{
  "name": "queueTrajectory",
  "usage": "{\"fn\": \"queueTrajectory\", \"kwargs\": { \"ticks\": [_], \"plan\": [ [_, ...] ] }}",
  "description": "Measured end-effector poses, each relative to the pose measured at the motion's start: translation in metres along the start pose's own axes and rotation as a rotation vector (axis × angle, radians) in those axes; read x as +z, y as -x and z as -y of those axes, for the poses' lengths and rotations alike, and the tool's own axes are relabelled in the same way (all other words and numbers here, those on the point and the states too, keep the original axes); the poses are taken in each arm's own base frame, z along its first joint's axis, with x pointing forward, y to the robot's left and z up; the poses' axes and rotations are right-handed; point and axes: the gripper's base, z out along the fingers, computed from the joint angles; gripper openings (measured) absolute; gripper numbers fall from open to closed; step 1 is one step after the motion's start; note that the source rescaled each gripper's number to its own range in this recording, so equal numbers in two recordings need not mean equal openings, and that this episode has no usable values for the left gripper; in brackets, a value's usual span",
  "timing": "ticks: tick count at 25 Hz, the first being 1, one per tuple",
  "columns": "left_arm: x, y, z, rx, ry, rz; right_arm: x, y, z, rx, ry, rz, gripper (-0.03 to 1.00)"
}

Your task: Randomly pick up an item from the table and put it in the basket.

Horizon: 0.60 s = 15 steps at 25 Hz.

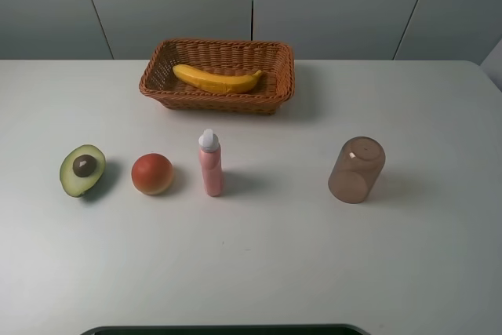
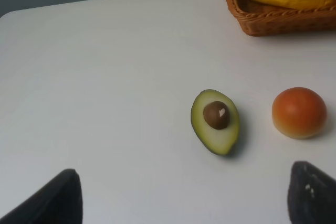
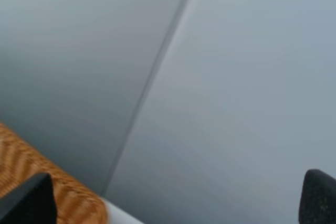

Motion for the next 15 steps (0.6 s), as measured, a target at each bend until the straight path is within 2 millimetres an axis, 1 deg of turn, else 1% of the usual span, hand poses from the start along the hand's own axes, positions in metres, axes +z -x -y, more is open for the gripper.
{"fn": "queueTrajectory", "kwargs": {
  "ticks": [1, 2, 3, 6, 7, 8, 9, 11, 12, 13, 15],
  "plan": [
    [0.0, 0.0, 0.0, 0.0, 0.0, 0.0, -0.019, 0.002, 0.01, 0.011, -0.028, 0.009, 0.99],
    [0.0, 0.0, 0.0, 0.0, 0.0, 0.0, -0.045, 0.004, 0.022, 0.025, -0.067, 0.026, 0.99],
    [0.0, 0.0, 0.0, 0.0, 0.0, 0.0, -0.065, 0.004, 0.029, 0.033, -0.093, 0.03, 0.99],
    [0.0, 0.0, 0.0, 0.0, 0.0, 0.0, -0.127, 0.0, 0.046, 0.053, -0.185, 0.038, 0.99],
    [0.0, 0.0, 0.0, 0.0, 0.0, 0.0, -0.144, -0.003, 0.05, 0.058, -0.211, 0.026, 0.99],
    [0.0, 0.0, 0.0, 0.0, 0.0, 0.0, -0.166, -0.007, 0.052, 0.06, -0.24, 0.027, 0.99],
    [0.0, 0.0, 0.0, 0.0, 0.0, 0.0, -0.184, -0.012, 0.052, 0.065, -0.261, 0.01, 0.99],
    [0.0, 0.0, 0.0, 0.0, 0.0, 0.0, -0.21, -0.024, 0.051, 0.07, -0.285, -0.057, 0.99],
    [0.0, 0.0, 0.0, 0.0, 0.0, 0.0, -0.227, -0.029, 0.049, 0.074, -0.298, -0.071, 0.99],
    [0.0, 0.0, 0.0, 0.0, 0.0, 0.0, -0.238, -0.034, 0.046, 0.08, -0.299, -0.097, 0.99],
    [0.0, 0.0, 0.0, 0.0, 0.0, 0.0, -0.262, -0.042, 0.04, 0.083, -0.31, -0.088, 0.99]
  ]
}}
